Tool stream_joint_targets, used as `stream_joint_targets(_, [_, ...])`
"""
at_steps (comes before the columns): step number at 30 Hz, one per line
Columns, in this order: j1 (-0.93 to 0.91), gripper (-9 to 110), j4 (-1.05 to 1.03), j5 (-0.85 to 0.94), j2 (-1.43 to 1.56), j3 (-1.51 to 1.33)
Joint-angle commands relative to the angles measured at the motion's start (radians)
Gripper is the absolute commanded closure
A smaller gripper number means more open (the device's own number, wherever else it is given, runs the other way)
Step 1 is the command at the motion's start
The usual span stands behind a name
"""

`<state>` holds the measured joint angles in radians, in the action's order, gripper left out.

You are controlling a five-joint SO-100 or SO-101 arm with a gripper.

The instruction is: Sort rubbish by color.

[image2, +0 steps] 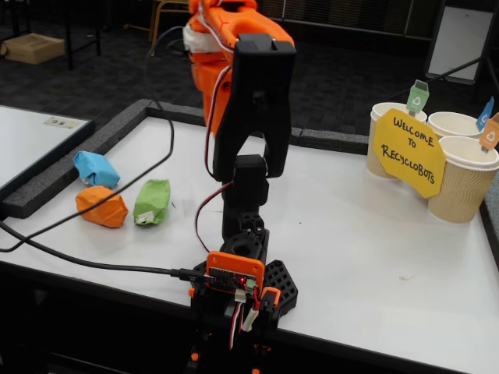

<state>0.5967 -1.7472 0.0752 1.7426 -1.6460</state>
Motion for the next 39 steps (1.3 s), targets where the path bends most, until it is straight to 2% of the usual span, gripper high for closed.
stream_joint_targets(1, [0.057, 89, -0.006, -0.020, 0.028, 0.040])
stream_joint_targets(24, [0.249, 90, -0.009, -0.020, 0.043, 0.055])
stream_joint_targets(39, [0.268, 91, 0.061, -0.012, 0.120, 0.120])
